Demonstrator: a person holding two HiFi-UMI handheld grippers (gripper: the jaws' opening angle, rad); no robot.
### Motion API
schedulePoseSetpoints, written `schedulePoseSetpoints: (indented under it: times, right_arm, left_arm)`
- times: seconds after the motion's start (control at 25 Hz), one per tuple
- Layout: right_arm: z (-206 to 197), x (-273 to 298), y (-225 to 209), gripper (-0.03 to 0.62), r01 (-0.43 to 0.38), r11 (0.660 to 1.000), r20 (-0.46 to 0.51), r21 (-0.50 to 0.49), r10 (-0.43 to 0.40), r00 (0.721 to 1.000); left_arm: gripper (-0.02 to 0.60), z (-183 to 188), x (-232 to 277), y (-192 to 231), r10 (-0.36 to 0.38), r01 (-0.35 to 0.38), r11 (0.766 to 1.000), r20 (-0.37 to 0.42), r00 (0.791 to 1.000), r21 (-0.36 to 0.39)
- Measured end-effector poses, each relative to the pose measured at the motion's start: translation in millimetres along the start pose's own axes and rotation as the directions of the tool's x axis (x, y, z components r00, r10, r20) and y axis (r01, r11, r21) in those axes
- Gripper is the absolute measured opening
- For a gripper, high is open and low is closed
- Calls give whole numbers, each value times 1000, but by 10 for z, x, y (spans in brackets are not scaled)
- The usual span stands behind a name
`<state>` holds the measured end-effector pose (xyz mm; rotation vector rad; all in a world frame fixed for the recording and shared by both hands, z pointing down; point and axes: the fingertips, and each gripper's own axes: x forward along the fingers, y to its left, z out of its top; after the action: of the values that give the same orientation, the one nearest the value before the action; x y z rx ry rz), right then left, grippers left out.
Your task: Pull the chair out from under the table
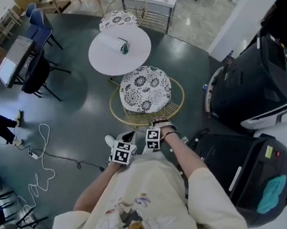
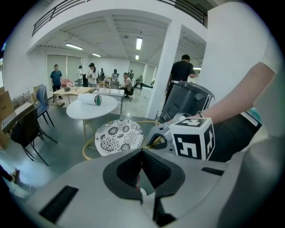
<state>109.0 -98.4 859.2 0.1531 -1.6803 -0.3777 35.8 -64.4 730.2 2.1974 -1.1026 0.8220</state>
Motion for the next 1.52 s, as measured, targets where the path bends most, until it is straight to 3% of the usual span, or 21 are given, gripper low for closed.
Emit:
schedulePoseSetpoints:
  times: [0.2,0.64,1.2,1.52]
  right_arm:
    - [27,-24,1,51,-52,999,-14,16,52,999]
    - [22,-82,95,51,-17,1000,-20,26,18,1000]
    - [52,-265,677,51,-70,996,-80,49,74,994]
    - [150,-388,1031,51,-91,993,-83,80,98,992]
  left_arm:
    - [2,-128,-49,41,5,-6,1000,-29,1000,-16]
    - [2,-211,-134,-20,17,-18,997,-7,1000,-79]
    - [2,-529,-413,-152,-80,78,996,-26,996,-50]
    - [2,-717,-552,-86,-93,90,995,-59,994,-50]
